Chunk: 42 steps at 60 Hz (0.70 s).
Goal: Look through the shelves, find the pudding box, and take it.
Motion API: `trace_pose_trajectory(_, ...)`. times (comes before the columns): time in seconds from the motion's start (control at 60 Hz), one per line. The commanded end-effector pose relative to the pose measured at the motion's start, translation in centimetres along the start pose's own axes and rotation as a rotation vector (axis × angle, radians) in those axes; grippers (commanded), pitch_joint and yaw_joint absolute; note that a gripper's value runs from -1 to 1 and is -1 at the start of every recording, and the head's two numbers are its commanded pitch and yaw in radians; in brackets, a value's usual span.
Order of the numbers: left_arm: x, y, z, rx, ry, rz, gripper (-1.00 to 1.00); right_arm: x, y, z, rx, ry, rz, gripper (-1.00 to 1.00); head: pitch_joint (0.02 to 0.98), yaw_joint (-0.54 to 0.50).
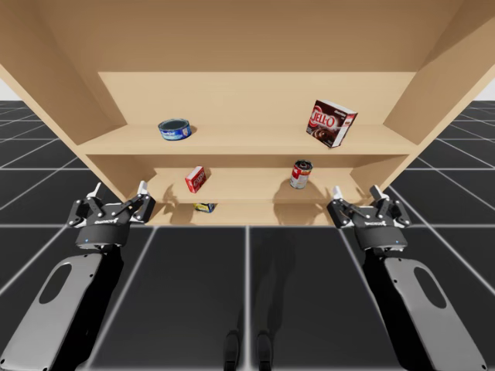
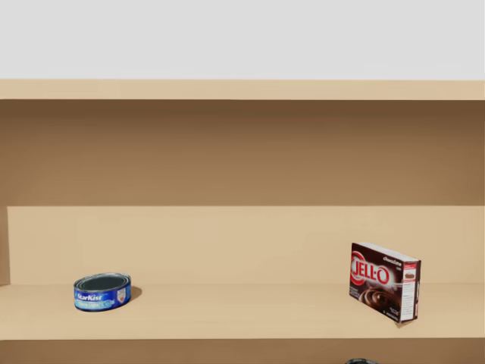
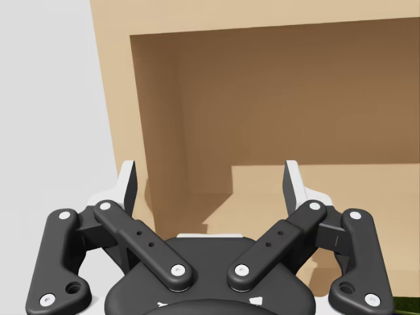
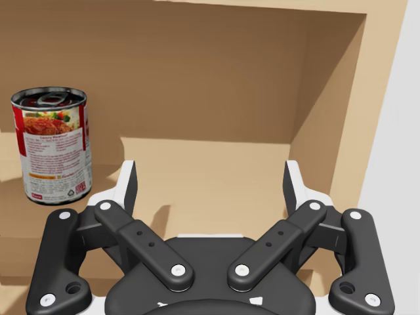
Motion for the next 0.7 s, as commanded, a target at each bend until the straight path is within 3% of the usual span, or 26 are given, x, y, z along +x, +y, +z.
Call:
trace_pose_trajectory(0.017, 0.00, 0.02, -0.03, -0.001, 0.000, -0.001, -1.00, 0.08, 0.19, 0.33, -0.033, -0.003, -0.025, -1.00, 0.063, -0.01)
trace_pose_trajectory(0.033, 0.00, 0.02, -0.03, -0.001, 0.001, 0.000, -1.00, 0.17, 0.17, 0.44, -0.013, -0.006, -0.004, -1.00, 0.066, -0.01)
trace_pose_trajectory(0.05, 0.00, 0.02, -0.03, -0.001, 0.001, 0.000, -1.00, 0.24, 0.14, 0.43, -0.010, -0.006, -0.007, -1.00, 0.067, -0.01)
trace_pose_trajectory(0.1, 0.01, 0.04, -0.05, 0.000, 0.001, 0.000, -1.00, 0.45, 0.08, 0.30, 0.027, 0.013, -0.059, -1.00, 0.075, -0.02)
trace_pose_trajectory(0.167, 0.02, 0.08, -0.06, 0.002, 0.001, 0.000, -1.00, 0.42, 0.01, 0.26, 0.066, 0.043, -0.064, -1.00, 0.092, -0.03)
trace_pose_trajectory(0.233, 0.03, 0.12, -0.04, 0.002, 0.001, 0.001, -1.00, 0.34, -0.05, 0.13, 0.059, 0.050, -0.094, -1.00, 0.127, -0.06)
trace_pose_trajectory(0.383, 0.05, 0.12, -0.02, -0.001, 0.001, 0.001, -1.00, 0.37, -0.12, 0.08, 0.058, 0.047, -0.092, -1.00, 0.207, -0.18)
trace_pose_trajectory(0.433, 0.03, 0.15, -0.02, 0.000, 0.002, 0.001, -1.00, 0.43, -0.09, 0.08, 0.077, 0.056, -0.124, -1.00, 0.237, -0.23)
trace_pose_trajectory(0.467, 0.05, 0.17, -0.01, 0.001, 0.002, 0.001, -1.00, 0.43, -0.09, 0.06, 0.074, 0.054, -0.123, -1.00, 0.250, -0.26)
trace_pose_trajectory(0.7, 0.05, 0.19, -0.03, 0.002, 0.003, -0.001, -1.00, 0.76, -0.21, 0.19, 0.078, 0.045, -0.133, -1.00, 0.261, -0.31)
